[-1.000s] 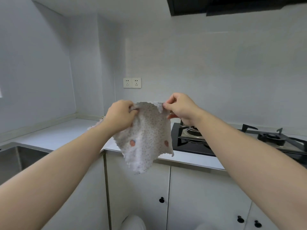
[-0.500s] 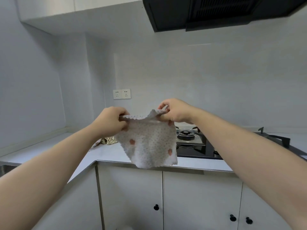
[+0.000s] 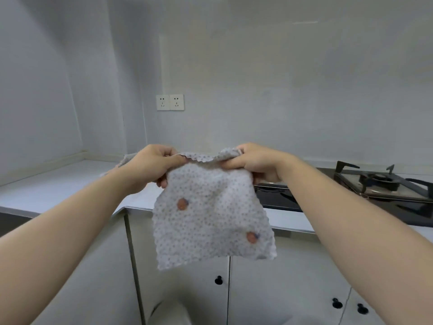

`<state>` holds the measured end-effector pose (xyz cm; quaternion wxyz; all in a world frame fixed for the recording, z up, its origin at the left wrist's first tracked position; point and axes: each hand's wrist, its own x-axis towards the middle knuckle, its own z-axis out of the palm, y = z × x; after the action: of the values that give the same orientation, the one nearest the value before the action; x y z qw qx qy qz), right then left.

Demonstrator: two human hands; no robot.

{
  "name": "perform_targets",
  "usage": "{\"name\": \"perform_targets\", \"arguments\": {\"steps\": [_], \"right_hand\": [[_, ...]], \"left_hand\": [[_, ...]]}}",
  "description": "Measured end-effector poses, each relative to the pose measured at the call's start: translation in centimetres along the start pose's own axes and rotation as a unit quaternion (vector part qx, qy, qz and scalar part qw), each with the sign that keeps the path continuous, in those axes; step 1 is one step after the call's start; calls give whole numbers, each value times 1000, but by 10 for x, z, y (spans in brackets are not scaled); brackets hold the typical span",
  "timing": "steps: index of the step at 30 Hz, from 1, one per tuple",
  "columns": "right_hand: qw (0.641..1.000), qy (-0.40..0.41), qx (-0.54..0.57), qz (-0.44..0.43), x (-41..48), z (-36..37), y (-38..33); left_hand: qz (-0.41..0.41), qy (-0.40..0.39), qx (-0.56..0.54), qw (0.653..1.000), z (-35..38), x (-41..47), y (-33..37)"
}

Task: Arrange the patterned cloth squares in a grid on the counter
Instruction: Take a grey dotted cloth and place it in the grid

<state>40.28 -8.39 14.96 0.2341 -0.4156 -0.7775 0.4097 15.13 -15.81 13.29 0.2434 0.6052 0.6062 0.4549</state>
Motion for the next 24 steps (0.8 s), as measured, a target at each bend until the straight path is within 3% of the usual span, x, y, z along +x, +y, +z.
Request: {"name": "perform_targets", "arguments": {"steps": [9,13,18,24], "right_hand": [[994,68,23,80,145,31,62],[990,130,-37,42,190,39,83],[981,152,-118,-1,218,50,107],[968,94,-213,-91,199,71,135]], "left_hand": [[-68,50,54,995,9,124,-110],[-45,85,132,987,5,164,-137],[-14,92,233,968,2,182,-150],[42,80,290,953,10,154,-184]]}}
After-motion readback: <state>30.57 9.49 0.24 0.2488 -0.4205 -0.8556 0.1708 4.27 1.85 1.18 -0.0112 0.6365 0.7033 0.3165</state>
